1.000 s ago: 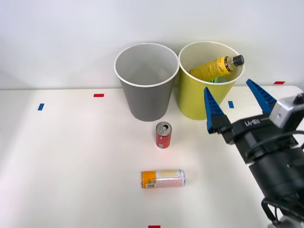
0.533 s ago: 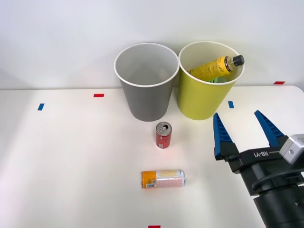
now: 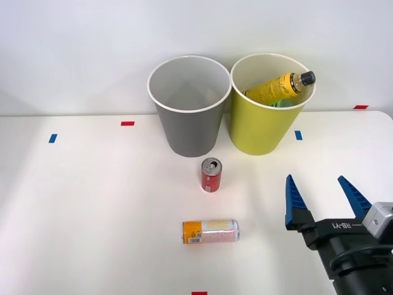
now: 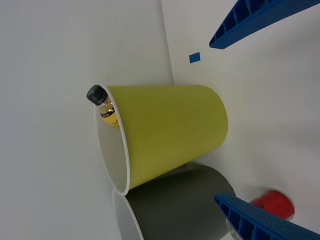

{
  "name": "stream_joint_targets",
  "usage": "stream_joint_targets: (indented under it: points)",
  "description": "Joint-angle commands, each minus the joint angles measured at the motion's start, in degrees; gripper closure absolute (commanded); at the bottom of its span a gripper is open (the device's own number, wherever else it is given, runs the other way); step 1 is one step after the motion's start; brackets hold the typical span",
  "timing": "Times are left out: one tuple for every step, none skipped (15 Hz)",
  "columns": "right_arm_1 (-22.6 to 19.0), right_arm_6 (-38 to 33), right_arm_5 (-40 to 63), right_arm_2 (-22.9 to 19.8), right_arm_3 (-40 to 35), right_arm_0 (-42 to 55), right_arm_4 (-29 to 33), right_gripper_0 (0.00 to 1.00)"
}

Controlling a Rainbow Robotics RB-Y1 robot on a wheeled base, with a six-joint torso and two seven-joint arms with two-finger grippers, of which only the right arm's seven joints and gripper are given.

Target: Put cans in the gray bin, plastic bottles in the light green bin

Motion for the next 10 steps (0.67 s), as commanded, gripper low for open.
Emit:
stream_joint_targets:
  points:
    - [4.95, -0.86, -3.24, -1.57, 5.18, -1.26, 6.11, 0.0]
    - [6.27, -1.21, -5.78, -1.92, 7.29, -1.43, 7.78, 0.0]
    - [7.32, -1.65, -8.51, -2.28, 9.67, -1.61, 8.92, 0.0]
    - [7.94, -1.91, -12.38, -2.63, 12.48, -1.78, 9.89, 0.0]
    - [7.94, -2.18, -15.89, -2.72, 14.76, -1.78, 9.8, 0.0]
    - [7.94, -2.0, -21.16, -2.72, 18.02, -1.52, 9.71, 0.0]
    - [7.85, -1.47, -24.94, -2.72, 20.39, -1.17, 9.54, 0.0]
    - [7.5, -0.95, -27.67, -2.63, 22.41, -0.82, 9.27, 0.0]
    - [6.89, 2.04, -30.48, -2.63, 24.26, 0.06, 8.75, 0.0]
    - [6.53, 5.56, -31.45, -2.54, 24.7, 1.29, 7.34, 0.0]
